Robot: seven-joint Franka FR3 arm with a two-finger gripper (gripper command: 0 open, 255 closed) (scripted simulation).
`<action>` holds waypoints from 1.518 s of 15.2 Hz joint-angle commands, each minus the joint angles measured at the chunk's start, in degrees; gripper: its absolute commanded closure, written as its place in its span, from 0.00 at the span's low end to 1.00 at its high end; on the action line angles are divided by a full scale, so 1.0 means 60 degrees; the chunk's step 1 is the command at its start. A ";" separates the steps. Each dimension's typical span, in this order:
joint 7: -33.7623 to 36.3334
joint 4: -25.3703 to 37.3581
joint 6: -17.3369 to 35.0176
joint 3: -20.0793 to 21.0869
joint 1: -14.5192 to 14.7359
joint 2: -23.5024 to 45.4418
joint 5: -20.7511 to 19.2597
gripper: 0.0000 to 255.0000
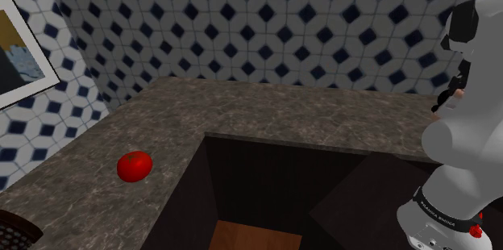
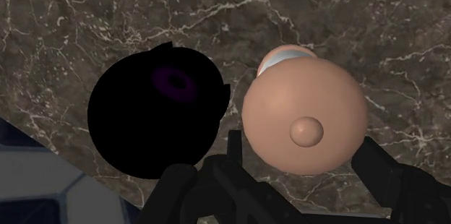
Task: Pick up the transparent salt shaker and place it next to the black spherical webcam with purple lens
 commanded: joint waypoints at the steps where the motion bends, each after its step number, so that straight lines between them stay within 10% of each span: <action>1: -0.0024 -0.0071 0.0095 0.0014 -0.0004 0.0020 0.0027 1.00; 7: -0.0025 -0.0070 0.0095 0.0014 -0.0005 0.0021 0.0027 1.00; 8: -0.0025 -0.0070 0.0095 0.0014 -0.0005 0.0021 0.0027 0.00; 23: 0.0228 0.0178 -0.0751 -0.0248 0.0196 -0.0652 -0.0399 0.00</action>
